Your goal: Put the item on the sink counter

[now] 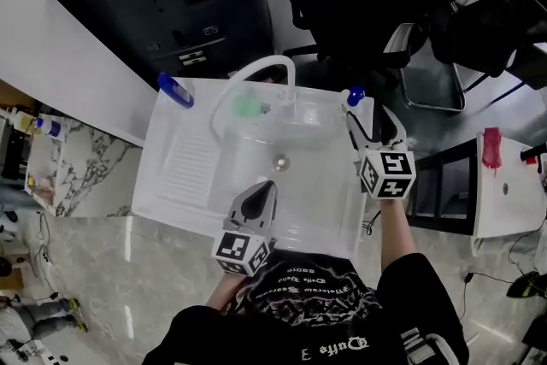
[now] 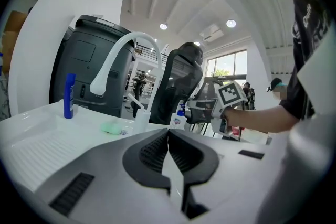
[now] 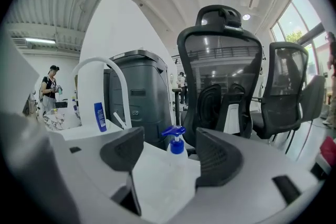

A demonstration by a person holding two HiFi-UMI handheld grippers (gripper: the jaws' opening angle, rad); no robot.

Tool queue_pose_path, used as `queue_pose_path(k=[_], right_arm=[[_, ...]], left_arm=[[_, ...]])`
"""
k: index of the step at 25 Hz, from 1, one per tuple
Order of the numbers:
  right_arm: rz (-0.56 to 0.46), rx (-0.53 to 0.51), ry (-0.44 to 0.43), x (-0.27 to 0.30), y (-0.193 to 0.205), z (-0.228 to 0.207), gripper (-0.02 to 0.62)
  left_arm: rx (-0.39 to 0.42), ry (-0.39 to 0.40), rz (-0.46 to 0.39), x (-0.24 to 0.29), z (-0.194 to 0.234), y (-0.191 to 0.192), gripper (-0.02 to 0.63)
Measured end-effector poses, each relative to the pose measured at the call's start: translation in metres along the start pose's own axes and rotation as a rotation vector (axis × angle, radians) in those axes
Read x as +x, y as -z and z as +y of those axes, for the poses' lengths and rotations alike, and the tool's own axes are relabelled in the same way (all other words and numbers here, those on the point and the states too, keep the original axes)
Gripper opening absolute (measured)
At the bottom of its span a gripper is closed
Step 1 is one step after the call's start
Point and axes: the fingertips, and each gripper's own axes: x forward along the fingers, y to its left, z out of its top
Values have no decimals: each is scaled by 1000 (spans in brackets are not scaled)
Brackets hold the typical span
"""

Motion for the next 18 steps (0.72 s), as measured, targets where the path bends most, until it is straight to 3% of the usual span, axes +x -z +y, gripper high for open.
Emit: queue_pose_path(k=[7, 18], right_arm=[[-23, 33, -15, -58, 2, 28, 281], [-30, 75, 53, -142, 40, 60, 270]], left_arm=[[16, 37, -51, -6, -15, -4, 8], [7, 114, -80, -12, -38, 1, 6]])
